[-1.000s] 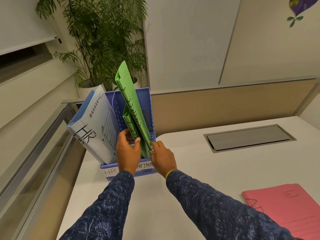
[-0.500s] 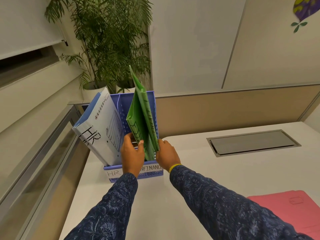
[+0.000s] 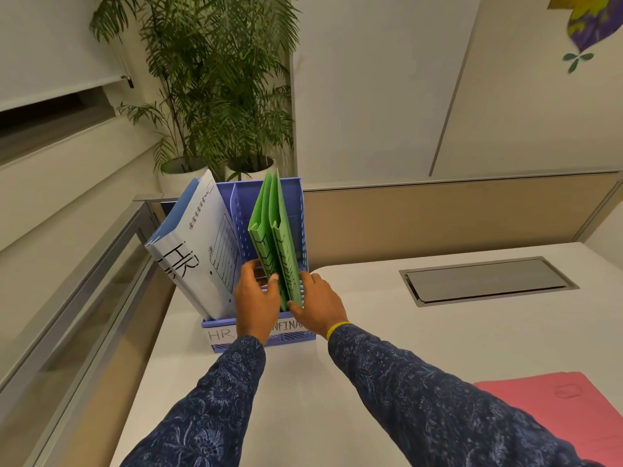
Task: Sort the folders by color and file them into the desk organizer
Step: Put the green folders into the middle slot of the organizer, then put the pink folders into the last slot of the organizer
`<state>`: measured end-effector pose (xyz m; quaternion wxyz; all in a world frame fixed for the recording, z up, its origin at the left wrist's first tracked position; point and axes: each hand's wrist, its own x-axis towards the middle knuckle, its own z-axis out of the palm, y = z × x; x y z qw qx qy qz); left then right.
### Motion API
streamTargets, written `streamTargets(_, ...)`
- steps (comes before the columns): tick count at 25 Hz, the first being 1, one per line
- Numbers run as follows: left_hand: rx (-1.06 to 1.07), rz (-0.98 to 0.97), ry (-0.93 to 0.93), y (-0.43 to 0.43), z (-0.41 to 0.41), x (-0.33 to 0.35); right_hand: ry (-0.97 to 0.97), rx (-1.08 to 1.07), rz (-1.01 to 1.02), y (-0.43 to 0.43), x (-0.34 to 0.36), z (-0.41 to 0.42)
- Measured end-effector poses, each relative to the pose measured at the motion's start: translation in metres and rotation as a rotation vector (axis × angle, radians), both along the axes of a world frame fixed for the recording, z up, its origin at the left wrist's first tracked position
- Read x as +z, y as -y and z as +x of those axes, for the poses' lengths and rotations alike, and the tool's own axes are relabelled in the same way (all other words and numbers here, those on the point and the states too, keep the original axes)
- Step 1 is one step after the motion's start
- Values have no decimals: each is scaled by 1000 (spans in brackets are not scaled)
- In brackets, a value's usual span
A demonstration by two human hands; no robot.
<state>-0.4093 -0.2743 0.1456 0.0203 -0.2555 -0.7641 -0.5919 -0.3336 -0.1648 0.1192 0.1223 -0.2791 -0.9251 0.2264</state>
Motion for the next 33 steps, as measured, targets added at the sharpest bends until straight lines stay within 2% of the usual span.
streamTargets(8,-68,-106,51,21,17,4,18,8,31,9,8,35)
streamTargets(15,-200,-538,39,69,80,-36,157,14,103,39,-11,121)
streamTargets(19,-293,-790,-50,88,115,-57,218,-25,102,52,-27,178)
streamTargets(27,-528,-1127,-367,120,186,-100,290,-47,107,72,-63,301)
streamTargets(33,-617,-1257,-381,127,245,-134,390,-89,129,81,-96,394)
